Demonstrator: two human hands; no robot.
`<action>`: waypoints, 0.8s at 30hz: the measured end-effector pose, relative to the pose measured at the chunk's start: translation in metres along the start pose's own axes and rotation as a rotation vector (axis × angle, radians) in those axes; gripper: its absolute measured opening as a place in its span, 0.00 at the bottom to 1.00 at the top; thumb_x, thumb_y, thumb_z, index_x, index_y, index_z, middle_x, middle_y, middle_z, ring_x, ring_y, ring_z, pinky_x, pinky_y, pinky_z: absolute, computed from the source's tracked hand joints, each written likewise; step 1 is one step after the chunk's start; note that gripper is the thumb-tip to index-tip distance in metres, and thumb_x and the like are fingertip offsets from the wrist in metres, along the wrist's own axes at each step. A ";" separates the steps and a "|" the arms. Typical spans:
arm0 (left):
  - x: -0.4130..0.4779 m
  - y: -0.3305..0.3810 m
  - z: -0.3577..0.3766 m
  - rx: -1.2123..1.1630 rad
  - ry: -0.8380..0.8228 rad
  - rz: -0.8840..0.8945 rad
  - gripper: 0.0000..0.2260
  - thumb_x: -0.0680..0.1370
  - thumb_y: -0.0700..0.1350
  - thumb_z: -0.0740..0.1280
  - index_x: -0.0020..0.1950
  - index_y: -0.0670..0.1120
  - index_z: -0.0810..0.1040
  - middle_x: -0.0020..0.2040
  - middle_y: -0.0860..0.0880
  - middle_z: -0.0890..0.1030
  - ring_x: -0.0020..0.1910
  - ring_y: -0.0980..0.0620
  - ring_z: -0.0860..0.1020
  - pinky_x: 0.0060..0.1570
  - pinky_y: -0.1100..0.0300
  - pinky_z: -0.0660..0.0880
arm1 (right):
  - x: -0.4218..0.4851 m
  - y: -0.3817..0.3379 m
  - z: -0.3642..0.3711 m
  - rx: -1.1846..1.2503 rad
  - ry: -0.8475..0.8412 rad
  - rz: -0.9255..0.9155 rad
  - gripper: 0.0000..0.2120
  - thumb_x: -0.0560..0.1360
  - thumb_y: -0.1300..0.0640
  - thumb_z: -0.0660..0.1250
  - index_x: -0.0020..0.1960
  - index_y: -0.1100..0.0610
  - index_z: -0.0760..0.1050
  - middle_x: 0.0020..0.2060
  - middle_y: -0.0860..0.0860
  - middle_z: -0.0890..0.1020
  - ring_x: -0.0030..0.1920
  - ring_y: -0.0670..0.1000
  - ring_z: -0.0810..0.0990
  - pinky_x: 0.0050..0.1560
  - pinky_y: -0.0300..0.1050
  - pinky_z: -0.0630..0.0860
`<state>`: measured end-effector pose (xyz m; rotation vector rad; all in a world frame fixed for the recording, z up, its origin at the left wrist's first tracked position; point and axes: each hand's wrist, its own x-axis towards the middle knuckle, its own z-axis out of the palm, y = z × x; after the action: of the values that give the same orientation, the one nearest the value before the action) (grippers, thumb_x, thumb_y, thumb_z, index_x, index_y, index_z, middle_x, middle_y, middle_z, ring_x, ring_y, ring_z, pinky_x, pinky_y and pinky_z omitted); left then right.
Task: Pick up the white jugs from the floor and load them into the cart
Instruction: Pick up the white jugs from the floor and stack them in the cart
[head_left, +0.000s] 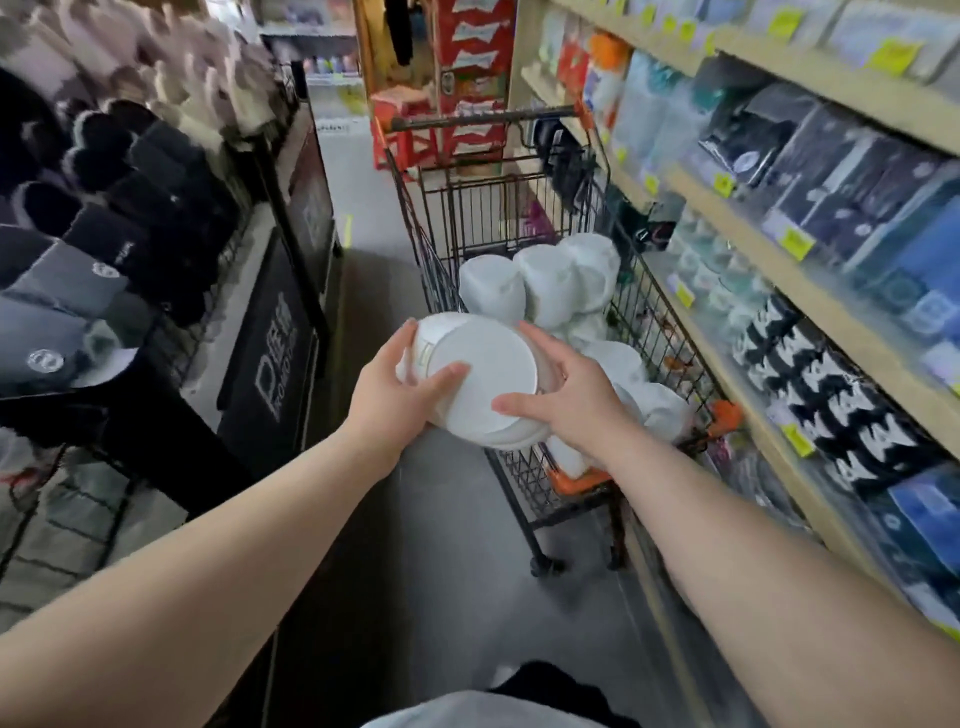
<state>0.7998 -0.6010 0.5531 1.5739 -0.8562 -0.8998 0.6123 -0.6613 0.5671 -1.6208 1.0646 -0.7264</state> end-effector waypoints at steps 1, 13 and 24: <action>0.019 0.001 0.009 0.013 -0.026 0.003 0.41 0.64 0.59 0.78 0.75 0.58 0.64 0.69 0.55 0.71 0.64 0.49 0.74 0.54 0.44 0.80 | 0.015 0.004 -0.007 0.001 0.016 0.007 0.40 0.64 0.61 0.80 0.72 0.44 0.68 0.61 0.41 0.73 0.65 0.44 0.70 0.63 0.39 0.70; 0.211 0.017 0.142 0.054 -0.264 -0.161 0.36 0.70 0.52 0.77 0.74 0.59 0.64 0.65 0.53 0.71 0.56 0.47 0.78 0.42 0.48 0.83 | 0.174 0.064 -0.104 0.028 0.208 0.195 0.40 0.65 0.59 0.80 0.72 0.44 0.67 0.61 0.41 0.72 0.62 0.43 0.71 0.51 0.33 0.70; 0.349 -0.010 0.286 0.238 -0.681 -0.345 0.35 0.70 0.49 0.77 0.73 0.60 0.65 0.62 0.55 0.69 0.55 0.45 0.78 0.45 0.41 0.81 | 0.236 0.138 -0.155 0.163 0.658 0.527 0.40 0.66 0.58 0.79 0.73 0.43 0.66 0.62 0.44 0.74 0.61 0.45 0.71 0.51 0.38 0.71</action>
<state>0.7051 -1.0334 0.4655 1.6644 -1.2144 -1.6900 0.5398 -0.9516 0.4707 -0.8950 1.7603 -0.9723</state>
